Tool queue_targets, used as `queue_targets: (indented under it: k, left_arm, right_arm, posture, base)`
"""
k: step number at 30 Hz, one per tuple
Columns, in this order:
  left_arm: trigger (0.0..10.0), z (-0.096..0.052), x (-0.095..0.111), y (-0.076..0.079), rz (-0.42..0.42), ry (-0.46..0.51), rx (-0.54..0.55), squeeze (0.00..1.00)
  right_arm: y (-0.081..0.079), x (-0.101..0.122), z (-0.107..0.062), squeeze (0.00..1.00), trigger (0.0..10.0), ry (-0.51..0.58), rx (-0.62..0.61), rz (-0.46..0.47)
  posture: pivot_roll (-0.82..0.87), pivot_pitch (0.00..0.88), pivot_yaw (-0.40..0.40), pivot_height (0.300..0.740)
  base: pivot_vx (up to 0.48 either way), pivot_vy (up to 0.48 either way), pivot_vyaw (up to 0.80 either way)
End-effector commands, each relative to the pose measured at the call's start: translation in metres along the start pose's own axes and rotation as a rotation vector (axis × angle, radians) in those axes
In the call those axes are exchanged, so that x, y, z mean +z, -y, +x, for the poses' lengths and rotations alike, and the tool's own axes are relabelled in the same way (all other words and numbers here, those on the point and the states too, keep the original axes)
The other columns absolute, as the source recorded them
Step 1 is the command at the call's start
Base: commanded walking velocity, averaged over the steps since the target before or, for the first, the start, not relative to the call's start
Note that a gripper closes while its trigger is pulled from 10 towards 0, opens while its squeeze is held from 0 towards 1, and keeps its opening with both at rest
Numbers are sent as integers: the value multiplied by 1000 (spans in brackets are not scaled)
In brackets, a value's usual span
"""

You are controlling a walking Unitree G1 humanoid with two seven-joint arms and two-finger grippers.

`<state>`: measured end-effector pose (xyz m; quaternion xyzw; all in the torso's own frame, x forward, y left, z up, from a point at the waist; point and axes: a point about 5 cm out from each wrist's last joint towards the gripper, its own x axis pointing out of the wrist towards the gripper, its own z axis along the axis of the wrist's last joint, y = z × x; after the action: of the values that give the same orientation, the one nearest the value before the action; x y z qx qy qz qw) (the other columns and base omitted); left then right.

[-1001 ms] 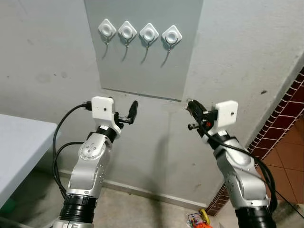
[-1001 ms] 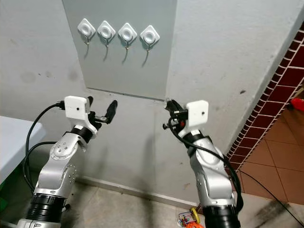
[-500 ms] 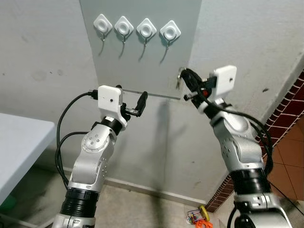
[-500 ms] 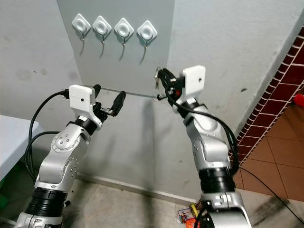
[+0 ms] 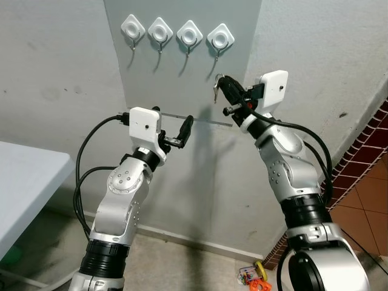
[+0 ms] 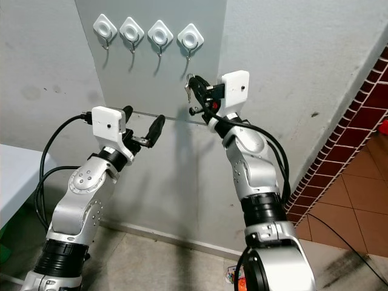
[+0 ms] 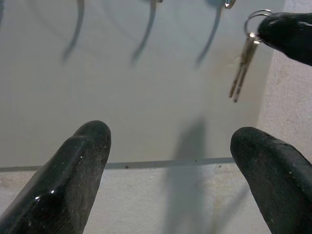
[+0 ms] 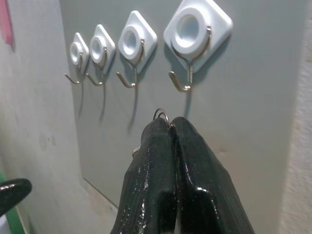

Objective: Hang keys on a hook

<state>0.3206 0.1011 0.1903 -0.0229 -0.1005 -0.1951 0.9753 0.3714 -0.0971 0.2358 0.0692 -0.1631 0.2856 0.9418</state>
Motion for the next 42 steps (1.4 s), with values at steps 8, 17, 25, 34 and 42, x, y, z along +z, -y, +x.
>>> queue_targets:
  k: [8,17,25,34,42]
  left_arm:
    - [10000,3,10,4,24,22,-15,0]
    - [10000,2,9,5,17,18,-13,0]
    - [10000,3,9,6,12,17,-12,0]
    - [10000,3,9,6,8,16,-10,0]
    - [10000,4,9,7,0,20,-7,0]
  right_arm:
    - [2,14,14,0,10000,62,6,21]
    - [9,28,24,0,10000,108,-4,30]
    - [9,32,27,0,10000,119,4,43]
    - [10,31,29,0,10000,124,11,52]
    - [9,34,30,0,10000,144,32,61]
  posture:
    - [-12,0,-4,732]
    - [-7,0,-8,732]
    - [-9,0,-11,732]
    - [-8,0,-11,732]
    - [-6,0,-13,732]
  base:
    - [0,0,0]
    - [0,0,0]
    - [0,0,0]
    - [0,0,0]
    - [0,0,0]
